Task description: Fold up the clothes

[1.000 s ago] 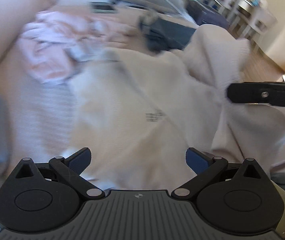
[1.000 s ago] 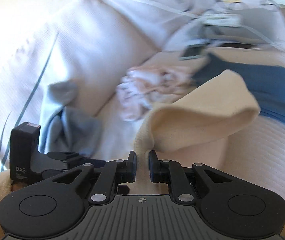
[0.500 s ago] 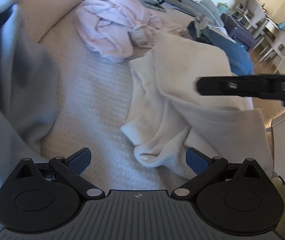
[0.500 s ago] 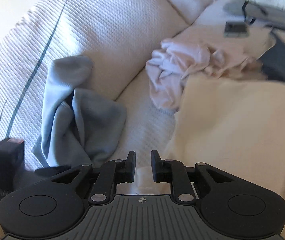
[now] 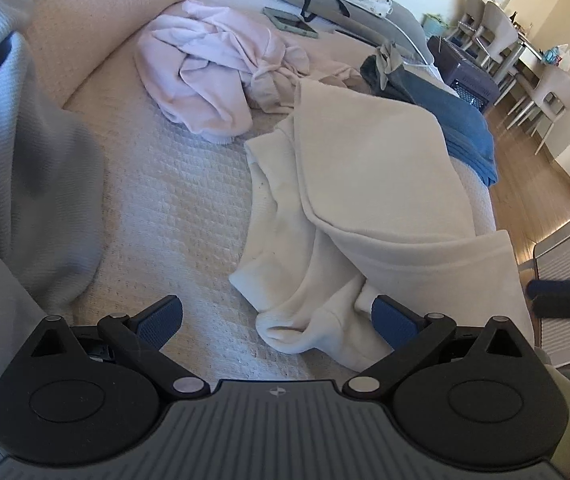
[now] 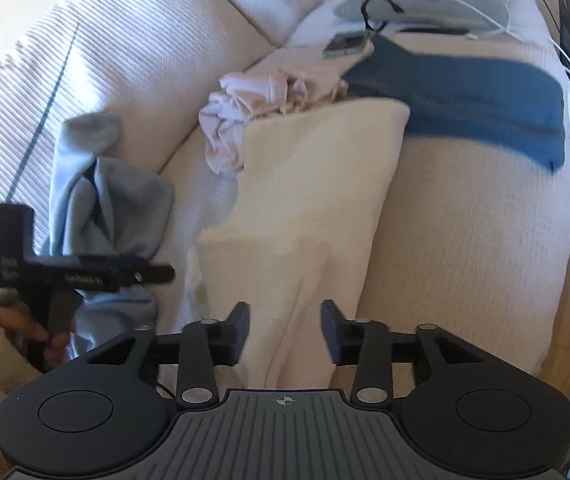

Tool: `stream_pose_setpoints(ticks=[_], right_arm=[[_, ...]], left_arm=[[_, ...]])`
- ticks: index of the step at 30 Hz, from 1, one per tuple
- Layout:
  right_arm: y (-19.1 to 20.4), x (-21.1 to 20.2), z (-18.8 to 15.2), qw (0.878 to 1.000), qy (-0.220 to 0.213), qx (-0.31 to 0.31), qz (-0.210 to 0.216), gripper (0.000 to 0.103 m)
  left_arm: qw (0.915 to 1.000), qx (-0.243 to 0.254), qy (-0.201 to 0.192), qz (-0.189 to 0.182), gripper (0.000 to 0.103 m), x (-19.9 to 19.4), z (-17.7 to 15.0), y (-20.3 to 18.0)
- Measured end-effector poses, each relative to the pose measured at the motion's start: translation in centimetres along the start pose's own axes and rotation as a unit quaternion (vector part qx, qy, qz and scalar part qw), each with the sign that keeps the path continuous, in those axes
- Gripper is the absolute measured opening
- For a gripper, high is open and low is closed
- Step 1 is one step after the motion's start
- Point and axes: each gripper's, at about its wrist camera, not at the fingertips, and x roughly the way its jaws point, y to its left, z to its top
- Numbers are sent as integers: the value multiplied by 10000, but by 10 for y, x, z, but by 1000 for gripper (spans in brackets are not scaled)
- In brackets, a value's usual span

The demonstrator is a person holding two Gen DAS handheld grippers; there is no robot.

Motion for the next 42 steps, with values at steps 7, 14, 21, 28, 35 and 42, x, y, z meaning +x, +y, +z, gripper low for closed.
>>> stream_pose_setpoints(ticks=[7,14,21,28,35,42], right_arm=[[55,29,5,9960,6,-789,416,12],[95,76,-8,9882,591,-1184,769,12],[87,107,-24,9862,1148,-969,688,18],[74,56,-15,9924,402,-654,959,55],[36,19,-4,9985,-33,-293,459,59],[0,32,-16,9990,309,324,-3,59]], left_arm=[[9994,-115,-271,177,102,-23,-2,9],[9972,-399,-479,415,102,-36,0,29],[9992,-208,-296,194,102,-17,1,13],[9992,254,-320,-16,102,-3,23,-13],[9976,600,-277,-185,102,15,43,-41],[9934,1121,-158,-208,103,30,60,-70]])
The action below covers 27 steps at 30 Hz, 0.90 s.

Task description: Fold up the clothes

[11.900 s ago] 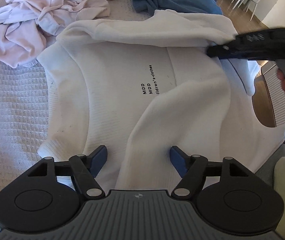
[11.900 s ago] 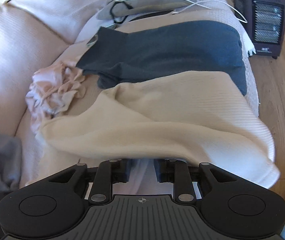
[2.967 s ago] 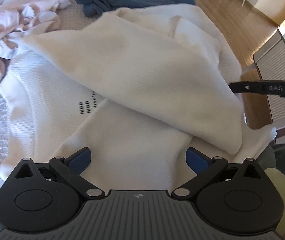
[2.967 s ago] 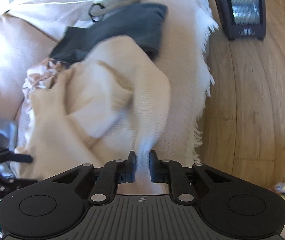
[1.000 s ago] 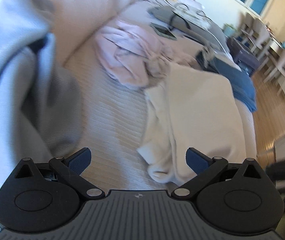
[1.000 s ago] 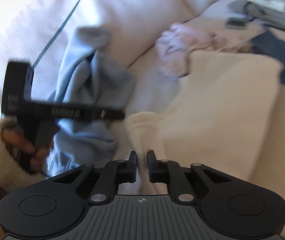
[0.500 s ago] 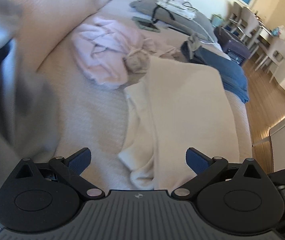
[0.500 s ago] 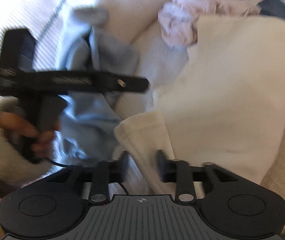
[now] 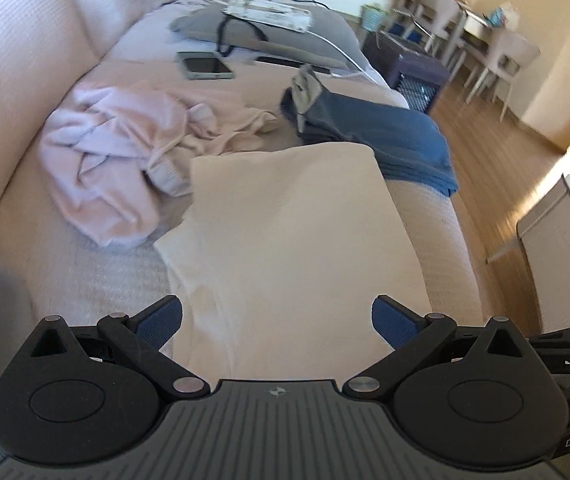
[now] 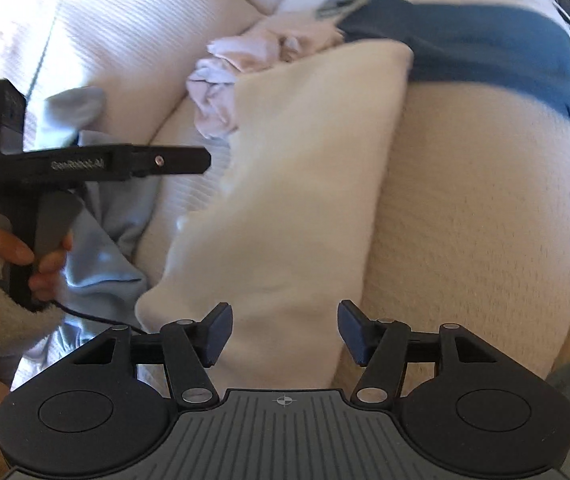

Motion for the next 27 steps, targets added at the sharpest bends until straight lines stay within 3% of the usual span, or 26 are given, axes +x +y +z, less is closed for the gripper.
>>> stream_pose_setpoints(ticks=[4,9,17,24,27], right_arm=[[-1,5,10,10000,-76,14,-42,65],[-16,9,46,9994,-240,-161,-178,66],[-30,36,89,9991,-134,-354,-206,67],[-42,72,123,9985,-341,-346,-240,74],[-47,86,128,9988,-250,-365,-208,72]], left_arm=[[9992,-269,296,68,103,12,-11,10],[9963,-537,638,224,103,23,-33,26],[9901,-1140,820,44,103,39,-49,46],[9889,-1252,803,-14,103,46,-55,47],[9878,-1371,730,-74,92,45,-55,46]])
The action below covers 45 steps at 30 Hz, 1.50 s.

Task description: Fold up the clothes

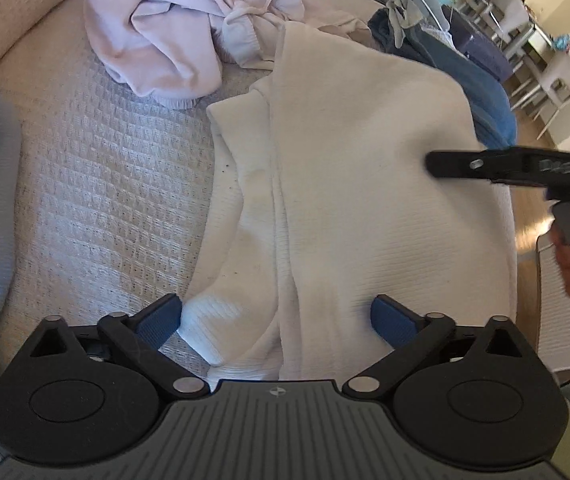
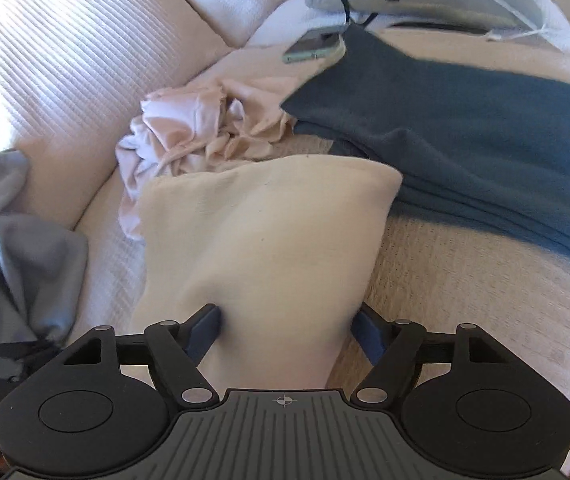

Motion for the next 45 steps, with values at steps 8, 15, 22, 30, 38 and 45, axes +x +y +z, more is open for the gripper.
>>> stream_pose_setpoints(ticks=[8,15,22,30,38,45], right_arm=[[22,-34,-14,9983,-324,-327,-371,22],[14,-115,-60,9867,-873,68,-1371,21],[-33,-144,-126,9706,-574,1168,-2023,22],[-58,-123,-138,9671,-313,1588,-1963,30],[-62,-152,-153,9680,-397,1410,-2037,56],[-63,-184,-166,9758,-534,723,-1993,60]], left_arm=[[9983,451,-212,-287,26,-23,13,-19],[9895,1016,-849,-579,21,-54,43,-53],[9879,1086,-734,-832,74,-55,30,-79],[9950,497,-123,-861,85,-55,-30,-50],[9798,1073,620,-1572,96,-22,-48,-84],[9766,1055,876,-1657,96,10,-42,-99]])
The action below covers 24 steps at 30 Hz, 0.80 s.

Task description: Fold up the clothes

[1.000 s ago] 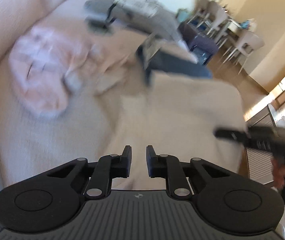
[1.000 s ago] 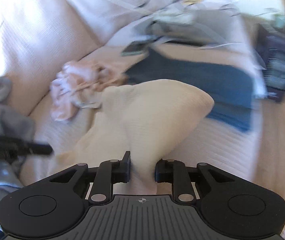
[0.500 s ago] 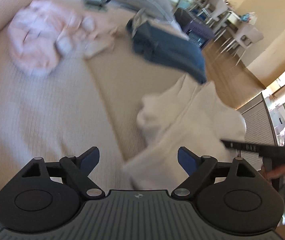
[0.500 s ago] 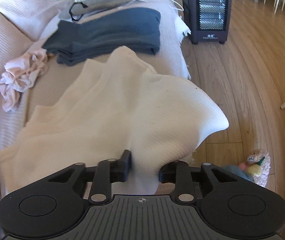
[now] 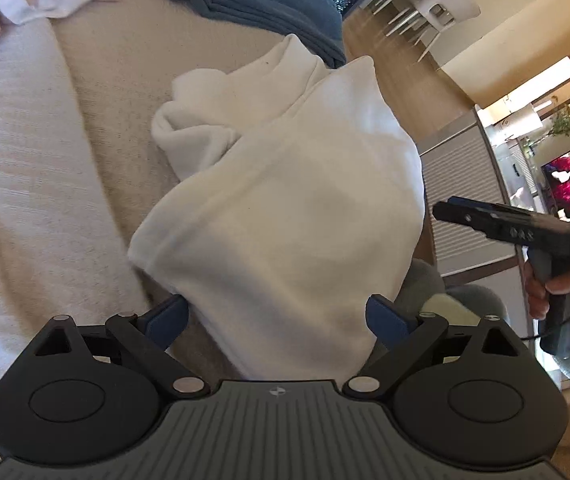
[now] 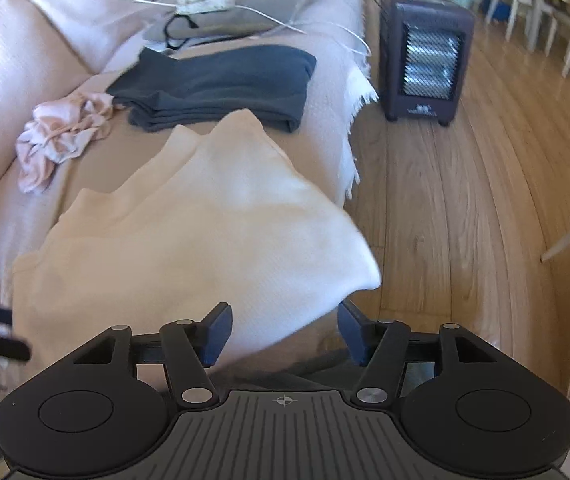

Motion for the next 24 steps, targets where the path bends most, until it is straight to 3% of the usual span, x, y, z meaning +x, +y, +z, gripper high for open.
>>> stream_pose_setpoints(ticks=[11,16,22,24], right_arm=[[-12,24,52,9898,-257,-1073,901,67],[-16,55,81,9779,-95,-1584,1360,68],[-24,102,93,9637,287,-1914,1838,72],[-27,116,94,9588,409,-1945,2027,72]], left_arm=[[9995,-185,225,105,98,26,10,2],[9988,-246,382,191,102,41,16,0],[9970,-351,577,380,103,47,25,-4],[9958,-331,579,623,103,42,28,-9]])
